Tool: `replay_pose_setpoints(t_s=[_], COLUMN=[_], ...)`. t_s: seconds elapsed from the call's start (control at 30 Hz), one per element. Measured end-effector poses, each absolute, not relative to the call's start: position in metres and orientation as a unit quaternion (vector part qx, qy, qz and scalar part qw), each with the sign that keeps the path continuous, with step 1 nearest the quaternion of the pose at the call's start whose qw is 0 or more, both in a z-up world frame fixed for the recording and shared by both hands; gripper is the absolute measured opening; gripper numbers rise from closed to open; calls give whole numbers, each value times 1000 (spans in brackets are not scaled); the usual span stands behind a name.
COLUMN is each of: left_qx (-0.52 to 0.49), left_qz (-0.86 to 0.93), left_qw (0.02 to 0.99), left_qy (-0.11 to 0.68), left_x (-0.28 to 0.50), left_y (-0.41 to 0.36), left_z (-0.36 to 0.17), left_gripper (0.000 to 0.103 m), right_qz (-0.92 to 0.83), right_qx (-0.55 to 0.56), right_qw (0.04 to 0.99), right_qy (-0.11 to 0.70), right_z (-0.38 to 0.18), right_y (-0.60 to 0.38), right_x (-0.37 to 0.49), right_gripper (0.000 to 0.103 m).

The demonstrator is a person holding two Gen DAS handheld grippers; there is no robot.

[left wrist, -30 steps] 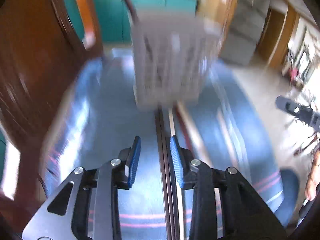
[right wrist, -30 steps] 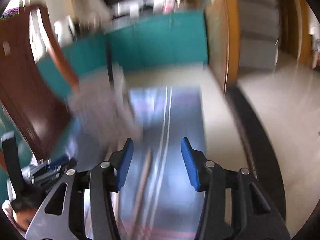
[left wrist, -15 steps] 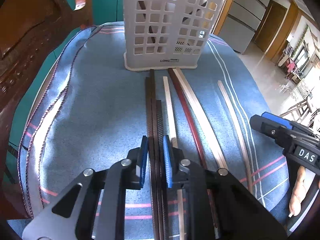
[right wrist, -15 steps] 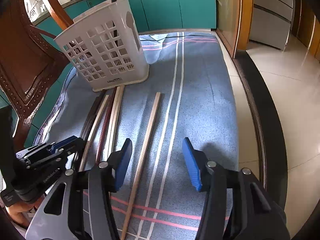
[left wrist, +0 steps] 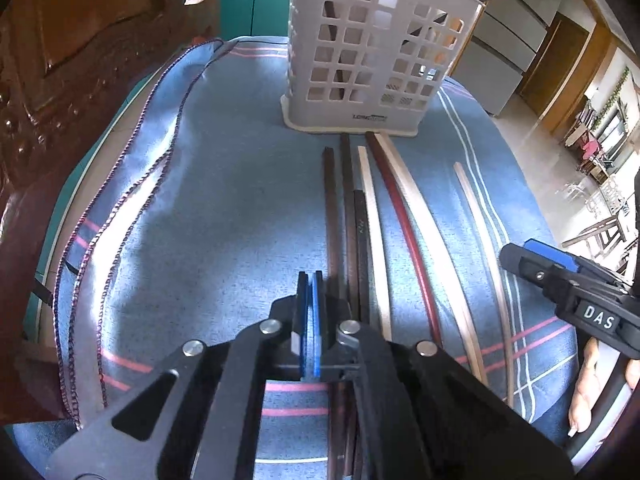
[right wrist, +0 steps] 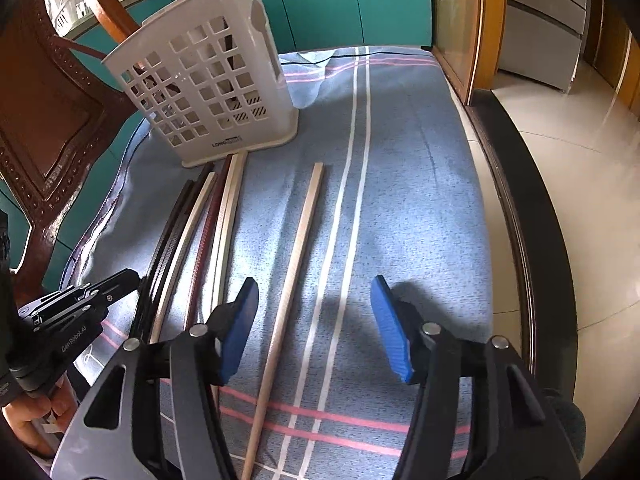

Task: Organize utensils
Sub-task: 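Move both tools back down to the remaining chopsticks on the cloth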

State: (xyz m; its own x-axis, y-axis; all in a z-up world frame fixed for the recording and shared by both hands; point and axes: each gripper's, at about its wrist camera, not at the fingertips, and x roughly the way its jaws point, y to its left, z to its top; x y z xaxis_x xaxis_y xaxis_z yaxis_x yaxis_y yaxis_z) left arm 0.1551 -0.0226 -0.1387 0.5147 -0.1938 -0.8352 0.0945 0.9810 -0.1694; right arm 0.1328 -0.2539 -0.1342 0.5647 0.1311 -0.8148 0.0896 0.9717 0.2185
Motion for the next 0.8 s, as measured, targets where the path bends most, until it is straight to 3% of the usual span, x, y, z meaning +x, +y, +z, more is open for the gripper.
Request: replay_pose_setpoints(t_s=[0.47, 0.6, 0.8], left_qx=[-70, -50, -41], left_qz=[-89, -107, -93], left_qw=[869, 865, 865], left_qy=[482, 488, 492], left_x=[168, 178, 186], left_y=[-22, -40, -43], left_z=[-138, -138, -142], left_gripper=[6, 16, 18], right_qz=[2, -3, -8], right_qx=[98, 98, 100], right_qw=[875, 876, 875], right_qy=[474, 473, 473], right_z=[-143, -142, -142], right_y=[-248, -250, -254], right_x=[137, 139, 138], right_gripper=[57, 57, 57])
